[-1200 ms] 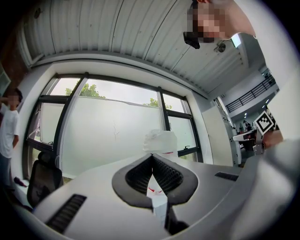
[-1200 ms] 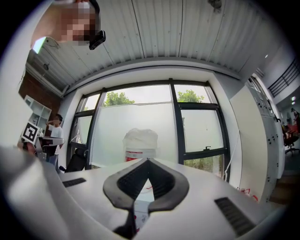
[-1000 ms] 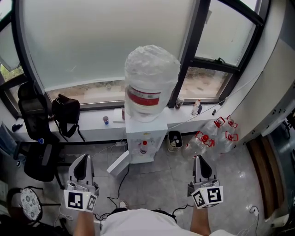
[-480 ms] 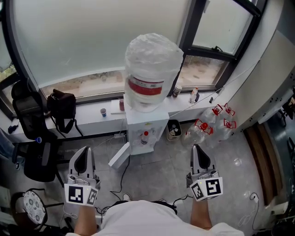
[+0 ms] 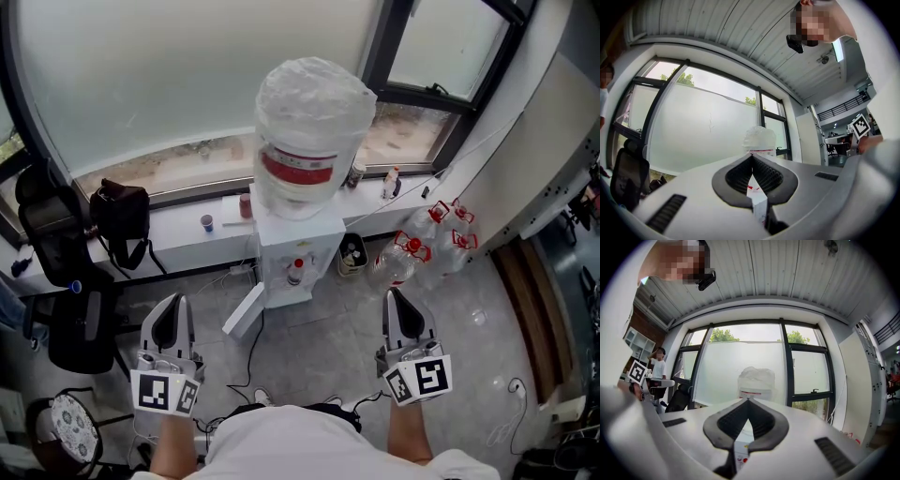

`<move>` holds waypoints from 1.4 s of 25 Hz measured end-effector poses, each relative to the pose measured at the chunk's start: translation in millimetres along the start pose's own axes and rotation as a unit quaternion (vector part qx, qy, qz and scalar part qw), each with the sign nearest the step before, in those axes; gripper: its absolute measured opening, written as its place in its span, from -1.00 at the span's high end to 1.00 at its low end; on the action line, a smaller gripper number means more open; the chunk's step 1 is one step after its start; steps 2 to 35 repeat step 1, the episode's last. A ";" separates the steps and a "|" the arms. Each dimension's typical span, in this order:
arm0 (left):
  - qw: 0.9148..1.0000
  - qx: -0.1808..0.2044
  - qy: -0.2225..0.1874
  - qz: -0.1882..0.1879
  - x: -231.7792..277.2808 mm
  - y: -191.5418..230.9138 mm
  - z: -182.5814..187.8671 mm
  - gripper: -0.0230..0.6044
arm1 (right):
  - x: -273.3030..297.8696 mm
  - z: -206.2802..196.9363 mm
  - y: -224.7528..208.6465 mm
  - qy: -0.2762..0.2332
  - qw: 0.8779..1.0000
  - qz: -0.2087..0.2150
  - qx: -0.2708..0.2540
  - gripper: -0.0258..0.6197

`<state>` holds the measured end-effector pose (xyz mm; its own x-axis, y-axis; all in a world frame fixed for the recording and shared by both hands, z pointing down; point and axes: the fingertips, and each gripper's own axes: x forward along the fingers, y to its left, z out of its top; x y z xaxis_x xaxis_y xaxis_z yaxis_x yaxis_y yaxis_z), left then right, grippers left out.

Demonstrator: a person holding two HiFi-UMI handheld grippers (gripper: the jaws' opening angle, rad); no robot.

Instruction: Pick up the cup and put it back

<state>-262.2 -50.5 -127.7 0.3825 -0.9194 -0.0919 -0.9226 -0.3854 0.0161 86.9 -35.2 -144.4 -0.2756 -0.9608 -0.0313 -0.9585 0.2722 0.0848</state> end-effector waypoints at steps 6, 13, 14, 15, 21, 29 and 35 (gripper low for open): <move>1.000 -0.001 0.001 0.000 -0.4 1.9 -1.4 0.85 | 1.2 -0.2 3.0 0.000 1.000 0.001 0.001 0.86; 1.000 -0.001 0.001 0.000 -0.4 1.9 -1.4 0.85 | 1.2 -0.2 3.0 0.000 1.000 0.001 0.001 0.86; 1.000 -0.001 0.001 0.000 -0.4 1.9 -1.4 0.85 | 1.2 -0.2 3.0 0.000 1.000 0.001 0.001 0.86; 1.000 -0.001 0.001 0.000 -0.4 1.9 -1.4 0.85 | 1.2 -0.2 3.0 0.000 1.000 0.001 0.001 0.86; 1.000 -0.001 0.001 0.000 -0.4 1.9 -1.4 0.85 | 1.2 -0.2 3.0 0.000 1.000 0.001 0.001 0.86; 1.000 -0.001 0.001 0.000 -0.4 1.9 -1.4 0.85 | 1.2 -0.2 3.0 0.000 1.000 0.001 0.001 0.86; 1.000 -0.001 0.001 0.000 -0.4 1.9 -1.4 0.85 | 1.2 -0.2 3.0 0.000 1.000 0.001 0.001 0.86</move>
